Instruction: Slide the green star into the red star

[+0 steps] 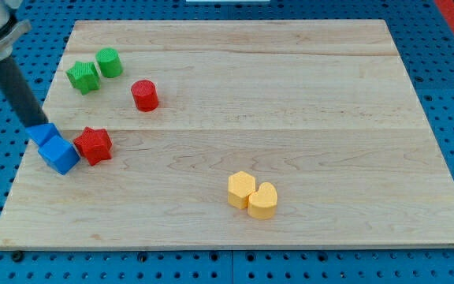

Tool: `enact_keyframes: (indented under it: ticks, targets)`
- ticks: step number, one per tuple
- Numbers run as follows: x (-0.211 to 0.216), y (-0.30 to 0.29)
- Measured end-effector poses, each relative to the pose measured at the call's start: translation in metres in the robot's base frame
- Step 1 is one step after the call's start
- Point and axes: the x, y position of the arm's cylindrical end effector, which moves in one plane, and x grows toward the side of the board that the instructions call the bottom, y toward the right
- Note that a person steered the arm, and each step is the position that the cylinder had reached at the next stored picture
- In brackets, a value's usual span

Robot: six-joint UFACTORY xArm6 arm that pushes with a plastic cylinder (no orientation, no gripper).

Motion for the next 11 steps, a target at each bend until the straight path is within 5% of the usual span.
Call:
enact_keyframes:
  ticks: [2, 6, 7, 9, 11]
  targets:
    - [0.018, 0.045]
    - [-0.148, -0.013]
    - [-0.138, 0.058]
    - [-0.044, 0.065]
    - [-0.029, 0.123]
